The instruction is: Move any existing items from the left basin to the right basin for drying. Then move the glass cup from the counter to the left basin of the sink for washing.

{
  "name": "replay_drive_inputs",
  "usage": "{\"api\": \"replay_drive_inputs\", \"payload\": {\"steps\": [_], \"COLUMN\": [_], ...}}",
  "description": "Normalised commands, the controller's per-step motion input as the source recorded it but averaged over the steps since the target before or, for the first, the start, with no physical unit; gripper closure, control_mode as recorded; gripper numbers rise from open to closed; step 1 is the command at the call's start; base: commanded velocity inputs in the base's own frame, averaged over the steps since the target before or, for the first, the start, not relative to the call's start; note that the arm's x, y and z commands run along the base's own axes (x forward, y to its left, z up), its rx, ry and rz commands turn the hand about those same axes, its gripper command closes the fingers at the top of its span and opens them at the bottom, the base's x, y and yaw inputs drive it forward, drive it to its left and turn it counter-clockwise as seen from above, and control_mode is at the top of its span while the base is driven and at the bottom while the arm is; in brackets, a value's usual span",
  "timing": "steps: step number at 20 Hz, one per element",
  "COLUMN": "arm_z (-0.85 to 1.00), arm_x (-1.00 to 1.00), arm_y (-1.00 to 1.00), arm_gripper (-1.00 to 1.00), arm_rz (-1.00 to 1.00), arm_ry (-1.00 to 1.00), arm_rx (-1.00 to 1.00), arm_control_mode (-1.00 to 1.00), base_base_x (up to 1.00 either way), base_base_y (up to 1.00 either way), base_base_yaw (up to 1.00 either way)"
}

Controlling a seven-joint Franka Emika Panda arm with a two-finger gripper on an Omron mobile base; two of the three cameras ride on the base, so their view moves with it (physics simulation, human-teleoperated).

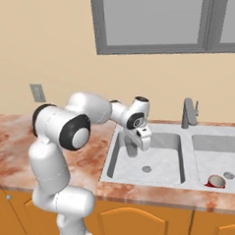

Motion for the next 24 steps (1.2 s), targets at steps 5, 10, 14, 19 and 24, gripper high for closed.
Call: {"api": "replay_drive_inputs", "payload": {"steps": [5, 10, 14, 19, 24], "arm_z": [-0.27, -0.23, -0.19, -0.15, -0.14], "arm_x": [0.00, 0.01, 0.00, 0.00, 0.00], "arm_y": [-0.03, -0.03, -0.05, -0.06, -0.04], "arm_gripper": [1.00, 1.00, 1.00, 1.00, 1.00], "arm_rz": [0.00, 0.00, 0.00, 0.00, 0.00], "arm_ry": [0.00, 0.00, 0.00, 0.00, 0.00], "arm_rx": [0.00, 0.00, 0.00, 0.00, 0.01], "arm_control_mode": [-1.00, -1.00, -1.00, -1.00, -1.00], "base_base_x": [0.00, 0.00, 0.00, 0.00, 0.00], "base_base_y": [0.00, 0.00, 0.00, 0.00, 0.00], "base_base_yaw": [0.00, 0.00, 0.00, 0.00, 0.00]}}
